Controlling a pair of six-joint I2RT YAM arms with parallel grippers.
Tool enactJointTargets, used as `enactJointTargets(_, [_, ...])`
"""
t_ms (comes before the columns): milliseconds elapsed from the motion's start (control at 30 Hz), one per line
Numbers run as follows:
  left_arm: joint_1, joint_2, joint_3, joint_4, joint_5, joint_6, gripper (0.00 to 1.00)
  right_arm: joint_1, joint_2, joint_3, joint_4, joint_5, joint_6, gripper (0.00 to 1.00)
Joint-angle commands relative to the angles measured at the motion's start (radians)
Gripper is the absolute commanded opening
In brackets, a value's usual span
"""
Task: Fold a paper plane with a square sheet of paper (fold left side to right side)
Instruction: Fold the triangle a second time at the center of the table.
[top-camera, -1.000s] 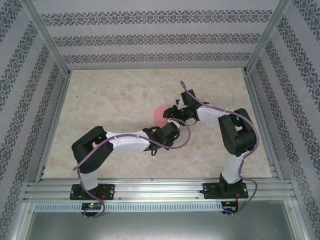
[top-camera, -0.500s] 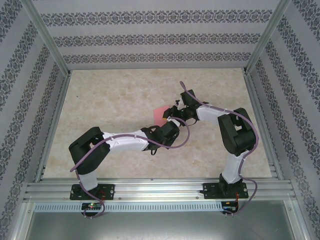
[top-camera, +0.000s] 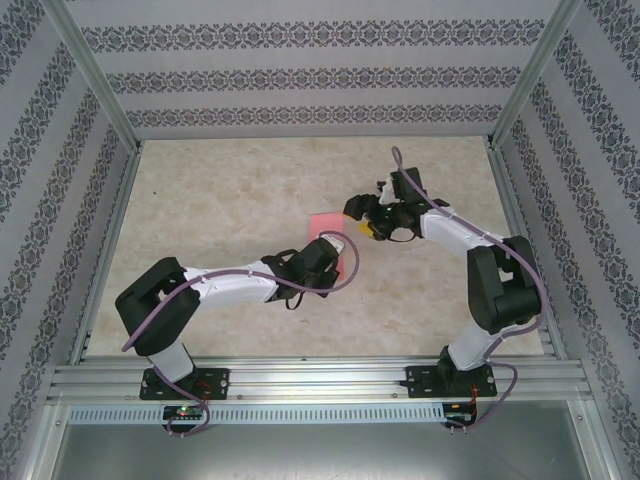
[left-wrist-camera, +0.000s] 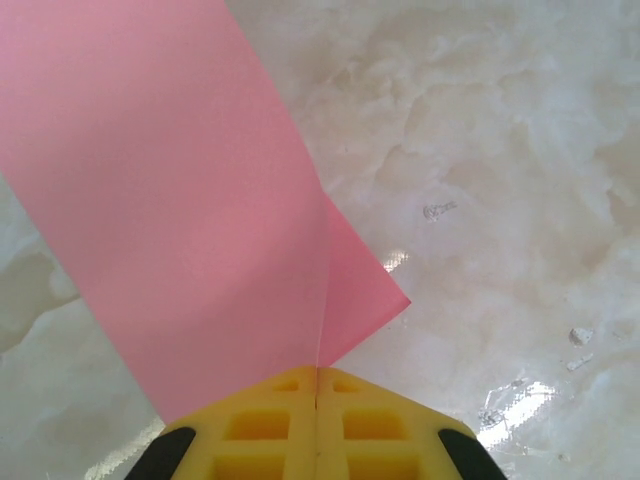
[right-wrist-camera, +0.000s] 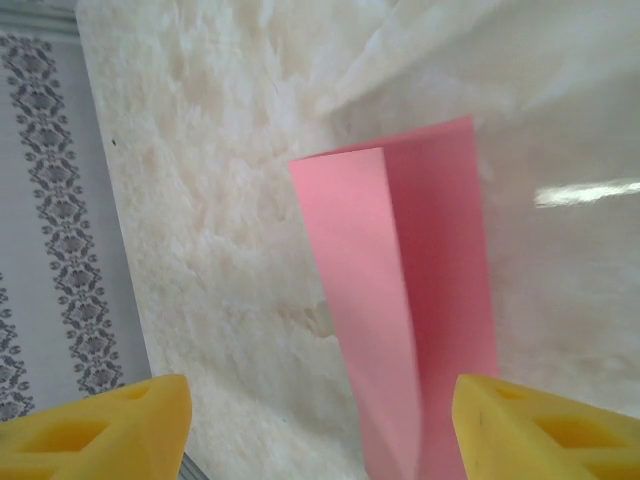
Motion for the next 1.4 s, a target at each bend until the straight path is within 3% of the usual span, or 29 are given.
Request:
enactJointTargets(0, [0.041, -0.038, -0.032, 0.093, 0.106, -0.043, 0.0, -0.003, -0.036, -0.061, -0.017, 0.017, -0.054, 0.67])
enactJointTargets(233, [0.113, -0.041, -0.068, 0.149, 0.221, -0.065, 0.0, 0.04, -0.06, -0.187, 0.017, 0.0, -0.058, 0.35])
enactJointTargets(533, [0.188, -0.041, -0.09, 0.166, 0.313, -0.065, 0.0, 0.155, 0.006, -0.204, 0.048, 0.035, -0.028, 0.1])
enactJointTargets(1367, [0.285, 0.073, -0.013, 0.094, 0.363, -0.018, 0.0, 0.229, 0.132, -0.155, -0.101, 0.183, -0.095, 0.11])
